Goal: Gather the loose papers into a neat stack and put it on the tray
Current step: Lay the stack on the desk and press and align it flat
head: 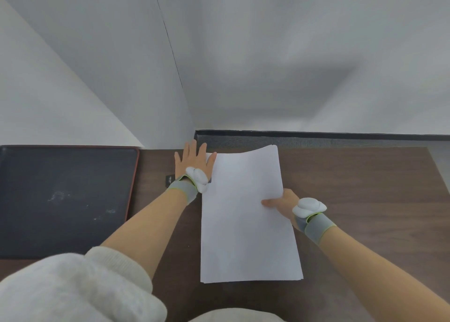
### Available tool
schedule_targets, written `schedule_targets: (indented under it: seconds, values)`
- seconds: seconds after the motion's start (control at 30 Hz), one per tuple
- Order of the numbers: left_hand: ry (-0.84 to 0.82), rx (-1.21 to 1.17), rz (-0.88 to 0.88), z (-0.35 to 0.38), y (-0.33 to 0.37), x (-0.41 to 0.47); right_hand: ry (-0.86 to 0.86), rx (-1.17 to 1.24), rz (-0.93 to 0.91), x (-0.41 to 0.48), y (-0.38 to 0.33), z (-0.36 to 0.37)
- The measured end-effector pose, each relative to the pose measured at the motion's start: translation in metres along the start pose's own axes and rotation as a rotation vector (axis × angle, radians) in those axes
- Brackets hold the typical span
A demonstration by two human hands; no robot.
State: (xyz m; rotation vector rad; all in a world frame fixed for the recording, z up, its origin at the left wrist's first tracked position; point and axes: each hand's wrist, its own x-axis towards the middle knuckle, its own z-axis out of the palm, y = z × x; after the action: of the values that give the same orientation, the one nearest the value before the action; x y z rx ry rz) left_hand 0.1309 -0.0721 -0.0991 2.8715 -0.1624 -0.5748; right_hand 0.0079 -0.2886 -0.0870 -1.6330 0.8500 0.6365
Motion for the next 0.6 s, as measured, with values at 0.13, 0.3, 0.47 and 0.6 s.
schedule_targets:
  seconds: [0.13, 0.3, 0.47, 0.6]
  values:
    - [0.022, 0.061, 0.029, 0.007, -0.001, 0.001, 0.016, -0.032, -0.001, 0.000, -0.003, -0.003]
    - [0.139, 0.117, 0.043, 0.013, 0.000, 0.001, 0.456, -0.552, -0.160, 0.001, -0.009, -0.007]
    - [0.179, 0.120, 0.030, 0.016, 0.001, 0.004, 0.503, -0.911, -0.565, 0.015, -0.013, 0.015]
    - [0.179, 0.117, 0.016, 0.017, 0.002, 0.006, 0.363, -1.070, -0.668, 0.028, -0.013, 0.036]
